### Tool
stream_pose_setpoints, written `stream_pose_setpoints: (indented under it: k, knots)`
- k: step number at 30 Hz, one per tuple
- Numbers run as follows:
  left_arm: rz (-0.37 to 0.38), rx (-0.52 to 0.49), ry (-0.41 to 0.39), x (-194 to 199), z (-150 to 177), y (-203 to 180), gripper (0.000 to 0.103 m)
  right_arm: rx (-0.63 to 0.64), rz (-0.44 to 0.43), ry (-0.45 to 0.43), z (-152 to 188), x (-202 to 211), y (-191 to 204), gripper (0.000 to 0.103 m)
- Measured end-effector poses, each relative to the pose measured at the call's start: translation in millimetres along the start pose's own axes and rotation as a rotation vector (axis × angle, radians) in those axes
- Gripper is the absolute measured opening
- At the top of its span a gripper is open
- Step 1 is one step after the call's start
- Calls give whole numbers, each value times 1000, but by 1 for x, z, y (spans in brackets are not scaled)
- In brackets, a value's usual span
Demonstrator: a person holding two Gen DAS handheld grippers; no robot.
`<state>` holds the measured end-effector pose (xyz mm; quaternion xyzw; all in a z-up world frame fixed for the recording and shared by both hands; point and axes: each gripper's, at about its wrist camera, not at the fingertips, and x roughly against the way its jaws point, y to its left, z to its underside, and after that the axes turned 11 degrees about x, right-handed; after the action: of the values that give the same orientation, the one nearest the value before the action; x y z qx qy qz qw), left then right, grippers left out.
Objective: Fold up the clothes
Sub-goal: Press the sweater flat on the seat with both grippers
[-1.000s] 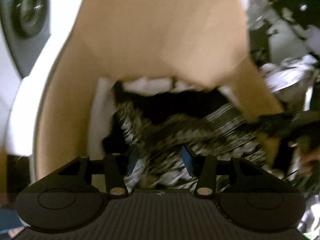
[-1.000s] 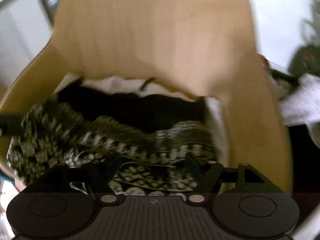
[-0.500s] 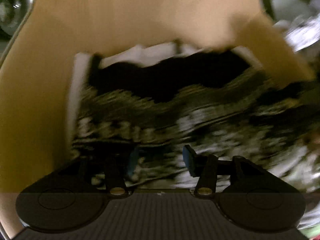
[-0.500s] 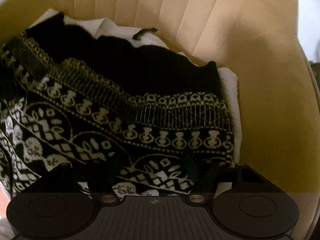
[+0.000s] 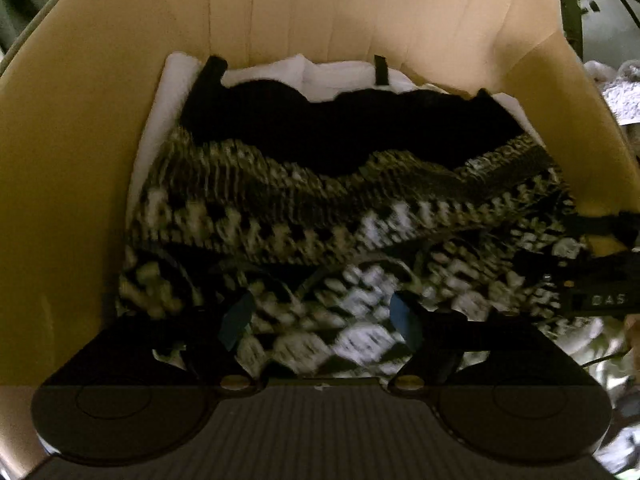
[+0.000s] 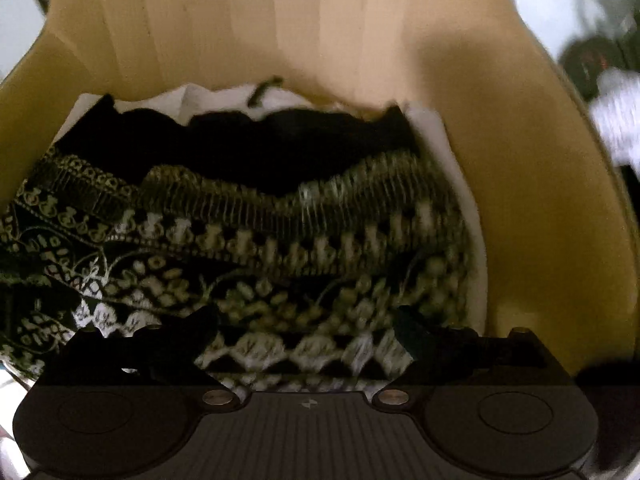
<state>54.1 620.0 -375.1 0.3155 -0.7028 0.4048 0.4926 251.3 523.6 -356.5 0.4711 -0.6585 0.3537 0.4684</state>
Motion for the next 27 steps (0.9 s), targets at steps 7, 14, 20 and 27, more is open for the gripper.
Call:
stream_pose_setpoints:
  k: [7, 14, 20, 27]
  knots:
    - [15, 83, 54, -7, 11, -3, 90, 4, 34, 41, 11, -35, 6, 102]
    - [-24, 47, 65, -30, 9, -18, 103, 5, 41, 54, 4, -53, 9, 102]
    - [-4, 54, 31, -29, 15, -15, 103, 3, 19, 37, 7, -53, -3, 102]
    - [-13, 71, 15, -30, 19, -17, 103, 12, 31, 37, 7, -55, 11, 102]
